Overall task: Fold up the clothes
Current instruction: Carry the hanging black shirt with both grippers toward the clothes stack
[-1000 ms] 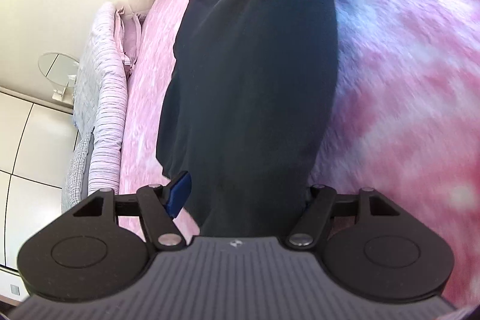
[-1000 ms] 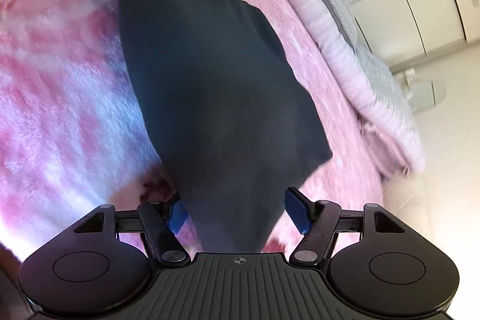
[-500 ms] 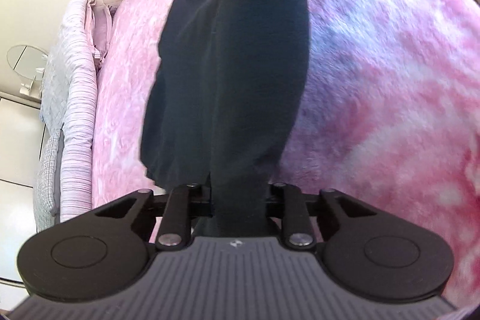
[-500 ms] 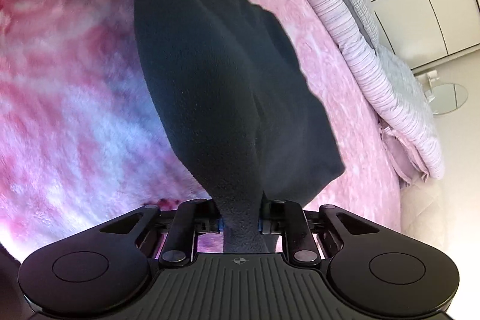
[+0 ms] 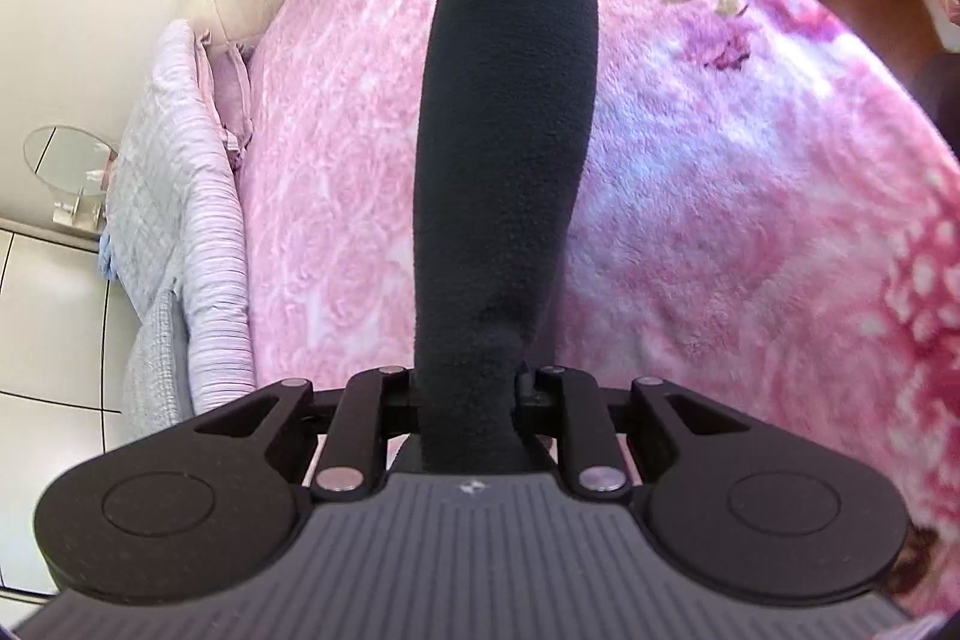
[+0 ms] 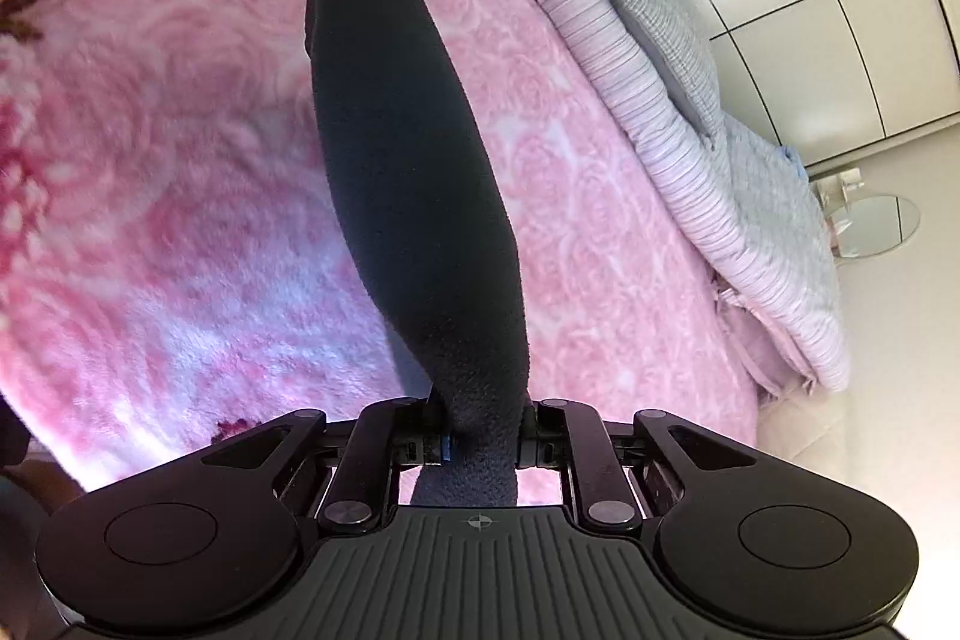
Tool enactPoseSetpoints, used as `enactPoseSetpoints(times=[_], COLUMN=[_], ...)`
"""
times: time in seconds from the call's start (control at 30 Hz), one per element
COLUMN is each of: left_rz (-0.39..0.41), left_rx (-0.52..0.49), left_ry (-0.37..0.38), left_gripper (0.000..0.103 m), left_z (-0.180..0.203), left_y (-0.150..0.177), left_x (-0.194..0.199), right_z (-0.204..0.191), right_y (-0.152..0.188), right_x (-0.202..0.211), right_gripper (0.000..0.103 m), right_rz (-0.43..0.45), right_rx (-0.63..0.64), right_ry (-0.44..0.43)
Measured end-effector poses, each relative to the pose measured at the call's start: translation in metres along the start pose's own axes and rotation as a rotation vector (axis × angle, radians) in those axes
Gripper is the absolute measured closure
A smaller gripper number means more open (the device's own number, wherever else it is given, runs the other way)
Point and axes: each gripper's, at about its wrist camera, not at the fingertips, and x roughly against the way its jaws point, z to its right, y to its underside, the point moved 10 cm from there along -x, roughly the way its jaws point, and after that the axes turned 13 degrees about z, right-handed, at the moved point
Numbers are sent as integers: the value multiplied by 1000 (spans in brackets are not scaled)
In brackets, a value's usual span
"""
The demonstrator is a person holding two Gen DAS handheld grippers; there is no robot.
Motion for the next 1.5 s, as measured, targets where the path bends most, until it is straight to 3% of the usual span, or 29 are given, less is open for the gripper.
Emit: enactPoseSetpoints(times=[0.37, 0.73, 0.93, 1.27, 1.5], left_rz=[14, 58, 85, 155, 196], left_rx=[27, -18, -49, -119, -164], left_ry=[-20, -150, -185, -172, -142], left_gripper=[86, 86, 86, 86, 86], left_z=[-54, -117, -135, -145, -150], left_y=[-28, -55, -62, -101, -151], left_x=[74, 114, 122, 107, 71], right_z=[37, 102, 121, 143, 163], right_y=[-46, -79, -87, -63, -18], right_x=[88, 138, 156, 174, 186], right_gripper=[89, 89, 89, 89, 89], right_rz=[-10, 19, 23, -31, -79], right_rx=[-30, -6, 3, -41, -91], right_ry=[12, 160, 207, 245, 268])
